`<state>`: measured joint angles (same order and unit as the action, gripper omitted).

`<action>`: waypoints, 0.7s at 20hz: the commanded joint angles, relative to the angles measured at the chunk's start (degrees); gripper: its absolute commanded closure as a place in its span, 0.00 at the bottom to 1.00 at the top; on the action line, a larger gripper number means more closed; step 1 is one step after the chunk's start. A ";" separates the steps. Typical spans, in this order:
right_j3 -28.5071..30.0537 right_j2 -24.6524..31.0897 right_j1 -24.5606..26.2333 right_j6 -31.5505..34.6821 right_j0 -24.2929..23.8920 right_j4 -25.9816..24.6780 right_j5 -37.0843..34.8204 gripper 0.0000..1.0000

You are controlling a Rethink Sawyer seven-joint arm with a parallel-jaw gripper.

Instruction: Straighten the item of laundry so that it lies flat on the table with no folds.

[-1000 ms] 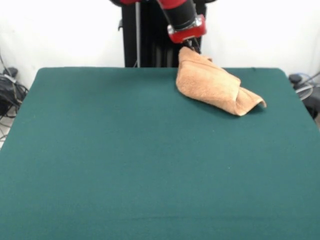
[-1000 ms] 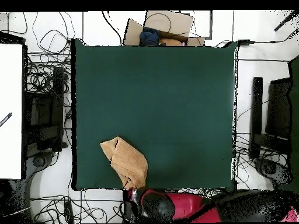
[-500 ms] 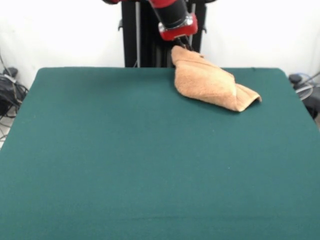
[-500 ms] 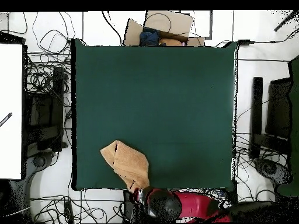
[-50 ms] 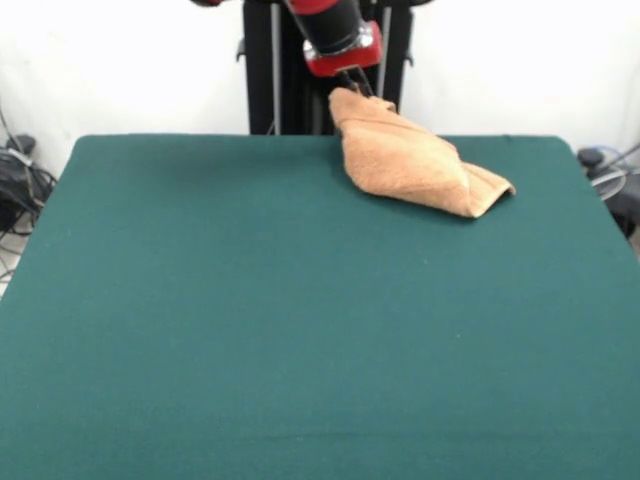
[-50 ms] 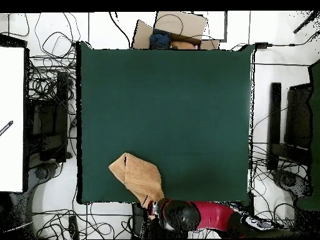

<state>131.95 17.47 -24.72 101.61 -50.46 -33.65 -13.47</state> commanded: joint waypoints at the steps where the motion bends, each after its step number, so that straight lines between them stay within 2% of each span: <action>1: -10.20 8.02 -0.66 -6.89 -0.26 -0.79 -9.76 1.00; 14: -14.25 11.37 -1.74 -10.90 -2.14 -3.45 -18.32 1.00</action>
<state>127.63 22.80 -26.78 101.28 -51.33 -34.08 -27.46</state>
